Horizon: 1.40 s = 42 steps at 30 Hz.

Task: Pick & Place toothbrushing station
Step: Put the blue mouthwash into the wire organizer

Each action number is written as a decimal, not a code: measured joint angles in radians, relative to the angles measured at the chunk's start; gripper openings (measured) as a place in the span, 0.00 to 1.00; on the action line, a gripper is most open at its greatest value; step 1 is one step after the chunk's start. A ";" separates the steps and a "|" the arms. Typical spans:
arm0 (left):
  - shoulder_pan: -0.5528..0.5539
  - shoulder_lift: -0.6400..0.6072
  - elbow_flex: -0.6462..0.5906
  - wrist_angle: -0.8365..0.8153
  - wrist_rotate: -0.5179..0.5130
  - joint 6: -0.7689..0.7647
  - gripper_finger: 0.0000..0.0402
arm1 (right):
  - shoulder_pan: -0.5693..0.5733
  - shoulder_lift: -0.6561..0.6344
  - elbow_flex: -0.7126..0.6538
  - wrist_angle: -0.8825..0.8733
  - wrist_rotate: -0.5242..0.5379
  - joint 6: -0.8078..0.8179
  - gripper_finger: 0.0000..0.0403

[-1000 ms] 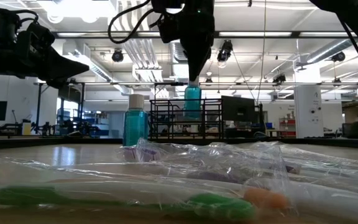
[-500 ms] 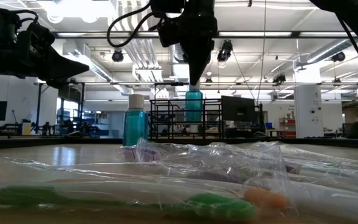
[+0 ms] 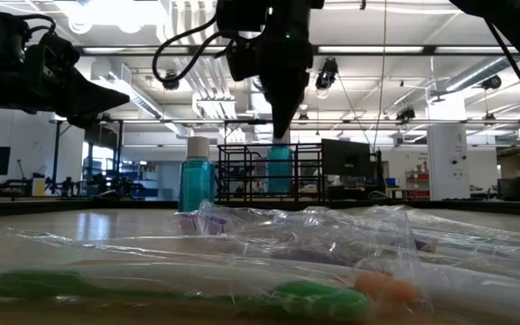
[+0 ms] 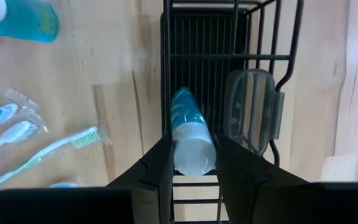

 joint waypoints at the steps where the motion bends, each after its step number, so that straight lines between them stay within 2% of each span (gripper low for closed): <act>1: 0.000 0.000 0.000 0.000 0.000 0.000 0.01 | 0.000 0.000 -0.003 0.000 0.000 0.003 0.23; 28: 0.000 0.000 0.000 -0.001 0.000 0.000 0.01 | 0.000 -0.005 -0.064 0.060 -0.001 0.008 0.23; 42: 0.000 0.005 0.000 -0.001 0.000 0.008 0.01 | 0.001 0.003 -0.020 0.044 0.026 0.052 0.23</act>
